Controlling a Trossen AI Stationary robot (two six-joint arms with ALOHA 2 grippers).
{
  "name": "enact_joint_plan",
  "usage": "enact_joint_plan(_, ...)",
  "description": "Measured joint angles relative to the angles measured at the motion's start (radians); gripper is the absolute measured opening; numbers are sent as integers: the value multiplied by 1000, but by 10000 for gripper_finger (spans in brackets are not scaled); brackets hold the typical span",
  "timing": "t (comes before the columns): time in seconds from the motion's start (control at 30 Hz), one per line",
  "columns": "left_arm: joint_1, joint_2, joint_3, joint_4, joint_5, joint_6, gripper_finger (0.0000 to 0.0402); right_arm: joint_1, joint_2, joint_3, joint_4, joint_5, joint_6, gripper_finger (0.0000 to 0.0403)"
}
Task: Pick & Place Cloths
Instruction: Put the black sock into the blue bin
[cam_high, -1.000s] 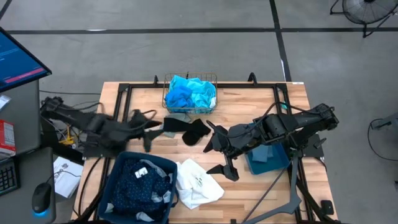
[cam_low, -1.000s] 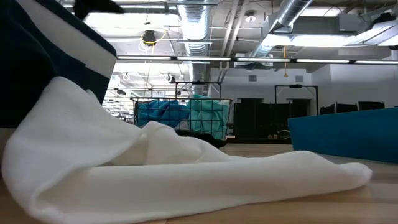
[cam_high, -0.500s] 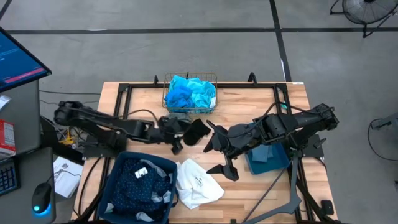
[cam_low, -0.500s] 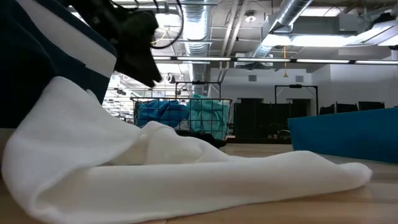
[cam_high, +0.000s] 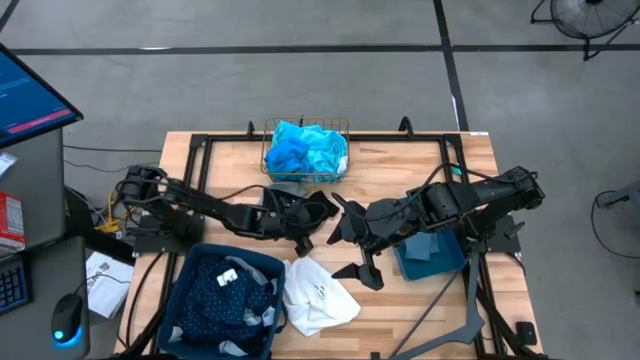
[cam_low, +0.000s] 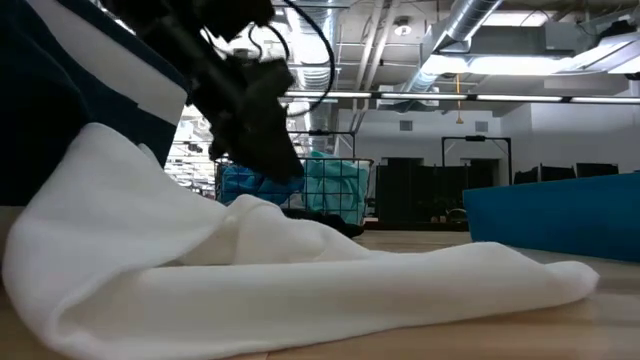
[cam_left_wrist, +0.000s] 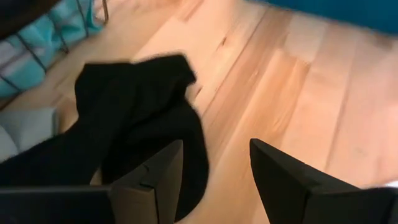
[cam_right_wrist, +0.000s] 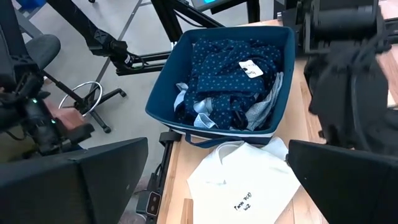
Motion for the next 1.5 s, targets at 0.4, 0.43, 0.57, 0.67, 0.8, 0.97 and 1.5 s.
enact_joint_plan(0.4,70,138,0,25,22,0,182,0,0,0,0,0,0,379)
enact_joint_plan(0.43,75,150,0,33,32,0,185,0,0,0,0,0,0,379)
enact_joint_plan(0.57,102,198,4,61,106,-4,190,0,0,0,0,0,0,379)
enact_joint_plan(0.67,112,222,6,67,148,-28,173,0,0,0,-1,0,0,379)
enact_joint_plan(0.8,127,227,5,58,199,-48,98,0,0,0,-1,0,0,379)
enact_joint_plan(0.97,144,206,3,52,277,-53,12,0,0,0,-1,0,0,379)
enact_joint_plan(1.5,65,-279,-3,-43,267,-19,0,-22,0,0,3,0,-55,379)
